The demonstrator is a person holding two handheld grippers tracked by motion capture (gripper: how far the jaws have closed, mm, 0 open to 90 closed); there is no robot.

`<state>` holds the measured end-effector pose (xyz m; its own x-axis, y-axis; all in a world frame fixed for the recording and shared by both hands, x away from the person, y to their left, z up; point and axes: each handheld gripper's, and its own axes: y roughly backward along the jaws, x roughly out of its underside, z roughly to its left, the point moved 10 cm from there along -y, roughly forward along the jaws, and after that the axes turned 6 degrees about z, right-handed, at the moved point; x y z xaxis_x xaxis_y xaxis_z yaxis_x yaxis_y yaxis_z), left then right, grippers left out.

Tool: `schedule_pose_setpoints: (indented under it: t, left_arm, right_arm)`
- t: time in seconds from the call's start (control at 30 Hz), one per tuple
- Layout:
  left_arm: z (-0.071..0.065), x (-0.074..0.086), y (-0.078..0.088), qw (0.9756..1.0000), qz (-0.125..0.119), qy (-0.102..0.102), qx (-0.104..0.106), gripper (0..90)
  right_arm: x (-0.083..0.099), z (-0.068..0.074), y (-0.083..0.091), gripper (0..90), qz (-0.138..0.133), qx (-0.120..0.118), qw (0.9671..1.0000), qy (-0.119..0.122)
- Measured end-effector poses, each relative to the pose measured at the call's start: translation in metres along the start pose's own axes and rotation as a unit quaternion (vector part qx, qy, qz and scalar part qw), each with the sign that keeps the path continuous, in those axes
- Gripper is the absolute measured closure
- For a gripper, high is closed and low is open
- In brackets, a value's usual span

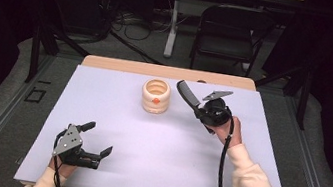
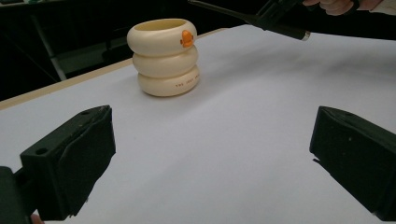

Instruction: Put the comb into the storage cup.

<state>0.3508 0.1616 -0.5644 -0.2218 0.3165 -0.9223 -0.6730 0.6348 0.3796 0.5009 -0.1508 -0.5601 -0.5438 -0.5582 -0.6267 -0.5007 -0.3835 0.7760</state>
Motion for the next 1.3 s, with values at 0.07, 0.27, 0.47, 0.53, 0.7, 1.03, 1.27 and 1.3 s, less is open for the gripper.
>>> schedule_pose_setpoints:
  t: [0.07,0.27,0.47,0.53,0.7,1.03,1.27,1.3]
  left_arm:
    - [0.000,0.000,0.000,1.0000,0.000,-0.001,0.000,0.1]
    - [0.000,0.000,0.000,1.0000,0.000,0.000,0.000,0.1]
    - [-0.001,0.000,0.000,1.0000,0.001,-0.001,0.001,0.1]
    - [-0.001,0.000,0.000,1.0000,0.000,-0.001,0.000,0.1]
    - [-0.001,0.000,0.000,1.0000,0.001,0.000,0.000,0.1]
    - [0.000,0.000,0.000,1.0000,0.001,0.000,-0.001,0.1]
    - [0.000,0.000,-0.001,1.0000,0.001,0.001,-0.002,0.1]
    - [0.000,0.000,-0.001,1.0000,0.001,0.002,-0.002,0.1]
  right_arm:
    - [-0.001,0.001,0.001,72.7,-0.005,0.003,1.0000,0.003]
    - [-0.006,0.004,0.003,72.7,-0.022,0.004,0.9998,0.004]
    - [-0.009,0.008,0.003,72.7,-0.030,0.007,0.9995,0.009]
    - [-0.009,0.009,0.003,72.7,-0.033,0.008,0.9994,0.010]
    - [-0.012,0.011,0.004,72.7,-0.042,0.008,0.9990,0.011]
    - [-0.019,0.015,0.010,72.7,-0.066,0.009,0.9977,0.011]
    - [-0.021,0.017,0.011,72.6,-0.075,0.008,0.9971,0.012]
    - [-0.021,0.017,0.011,72.7,-0.076,0.010,0.9970,0.010]
